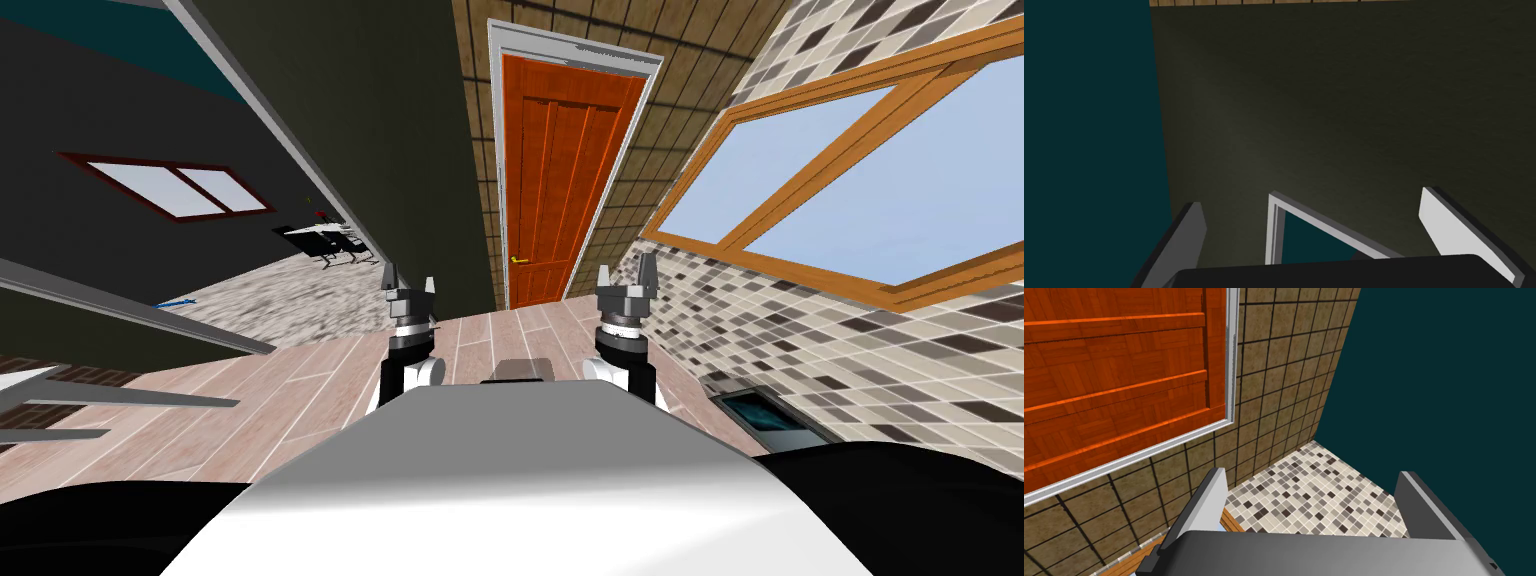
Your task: Pull the door open
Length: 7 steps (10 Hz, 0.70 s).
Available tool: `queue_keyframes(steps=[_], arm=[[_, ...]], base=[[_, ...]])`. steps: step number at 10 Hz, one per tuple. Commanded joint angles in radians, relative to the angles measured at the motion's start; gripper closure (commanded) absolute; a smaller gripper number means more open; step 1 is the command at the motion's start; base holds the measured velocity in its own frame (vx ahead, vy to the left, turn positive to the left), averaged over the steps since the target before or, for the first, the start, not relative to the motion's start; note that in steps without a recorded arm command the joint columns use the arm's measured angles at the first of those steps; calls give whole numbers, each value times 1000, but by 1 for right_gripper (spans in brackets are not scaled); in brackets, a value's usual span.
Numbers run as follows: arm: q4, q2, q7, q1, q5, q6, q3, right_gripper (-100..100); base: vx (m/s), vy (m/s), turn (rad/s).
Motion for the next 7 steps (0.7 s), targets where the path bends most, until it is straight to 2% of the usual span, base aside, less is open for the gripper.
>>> queue_keyframes(steps=[1, 7], arm=[[30, -6, -1, -11, -1, -5, -1, -100], [157, -26, -7, -57, -7, -27, -6, -100]], base=[[41, -100, 73], [82, 31, 26]])
